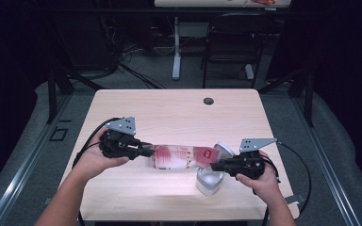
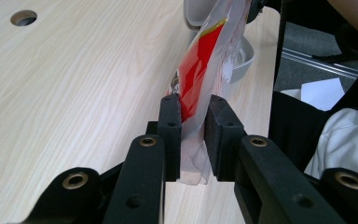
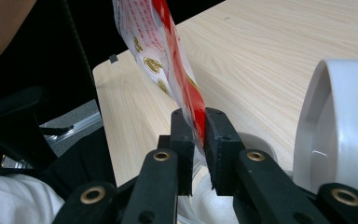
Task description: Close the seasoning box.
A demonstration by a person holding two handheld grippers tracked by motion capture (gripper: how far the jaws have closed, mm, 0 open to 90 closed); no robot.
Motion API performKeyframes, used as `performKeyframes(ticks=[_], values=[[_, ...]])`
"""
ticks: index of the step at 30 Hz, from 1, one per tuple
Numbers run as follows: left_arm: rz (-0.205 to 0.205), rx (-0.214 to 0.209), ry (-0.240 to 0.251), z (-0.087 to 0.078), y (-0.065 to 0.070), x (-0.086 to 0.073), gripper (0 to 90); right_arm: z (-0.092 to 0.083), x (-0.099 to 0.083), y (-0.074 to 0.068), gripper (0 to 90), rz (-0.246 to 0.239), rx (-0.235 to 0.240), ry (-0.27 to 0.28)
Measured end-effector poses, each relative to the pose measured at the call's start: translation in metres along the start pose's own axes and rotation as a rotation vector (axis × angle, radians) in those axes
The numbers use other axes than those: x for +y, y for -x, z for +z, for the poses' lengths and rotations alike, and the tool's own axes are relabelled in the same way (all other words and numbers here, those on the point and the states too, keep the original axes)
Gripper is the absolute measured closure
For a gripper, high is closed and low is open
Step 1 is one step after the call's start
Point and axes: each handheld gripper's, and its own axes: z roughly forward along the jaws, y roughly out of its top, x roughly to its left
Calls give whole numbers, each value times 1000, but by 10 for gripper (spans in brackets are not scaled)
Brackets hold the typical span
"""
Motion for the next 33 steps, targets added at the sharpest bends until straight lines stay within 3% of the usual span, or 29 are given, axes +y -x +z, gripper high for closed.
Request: performKeyframes(ticks=[16, 27, 33], values=[[-43, -8, 20, 4, -4, -20, 773, 3, 0, 1, 788, 0, 4, -4], [-52, -16, 18, 8, -4, -25, 775, 5, -2, 1, 732, 0, -21, -8], [-64, -13, 27, 8, -6, -30, 774, 6, -2, 1, 788, -12, -37, -7]])
